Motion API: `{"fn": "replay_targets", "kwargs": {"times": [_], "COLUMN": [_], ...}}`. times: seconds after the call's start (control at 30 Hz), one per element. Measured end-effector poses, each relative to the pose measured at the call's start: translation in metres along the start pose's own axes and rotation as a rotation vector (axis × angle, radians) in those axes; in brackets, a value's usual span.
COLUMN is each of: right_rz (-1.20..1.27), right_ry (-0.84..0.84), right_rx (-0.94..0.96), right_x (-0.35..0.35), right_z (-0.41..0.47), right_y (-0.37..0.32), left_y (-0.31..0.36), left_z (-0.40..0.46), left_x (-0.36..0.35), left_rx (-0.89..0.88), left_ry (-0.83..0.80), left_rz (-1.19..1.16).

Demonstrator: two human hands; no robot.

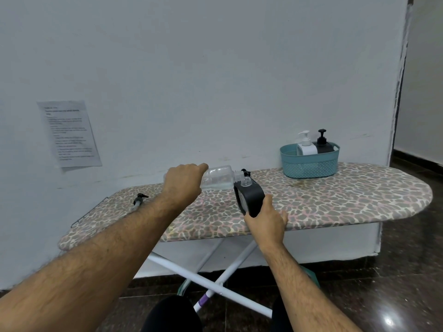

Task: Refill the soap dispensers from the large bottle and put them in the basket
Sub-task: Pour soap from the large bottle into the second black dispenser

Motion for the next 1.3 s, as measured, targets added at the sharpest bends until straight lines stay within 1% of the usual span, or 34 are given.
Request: {"fn": "replay_targets", "kwargs": {"times": [1.03,1.3], "right_rz": [0.009,0.010], "right_ry": [0.005,-0.008], "right_rx": [0.002,-0.002], "right_x": [-0.0013,-0.0010], "right_z": [0.0004,0.0003], "right_y": [0.0012,0.0012], "left_y": [0.0027,0.0028], "left_z": [0.0014,0.0027], "left_x": [0.0070,0.0068], "left_rx": [-0.003,0.001], "left_ry": [0.044,0.028], "left_rz": [0.023,0.032]}}
Point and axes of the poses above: each hand's wrist, its own z-axis towards the middle knuckle, its own x-axis out of the back of the hand, y = z × x, the point moved 6 cm from there along z, towards the middle knuckle, and after that the axes turned 14 degrees about x, right-handed, at the moved point
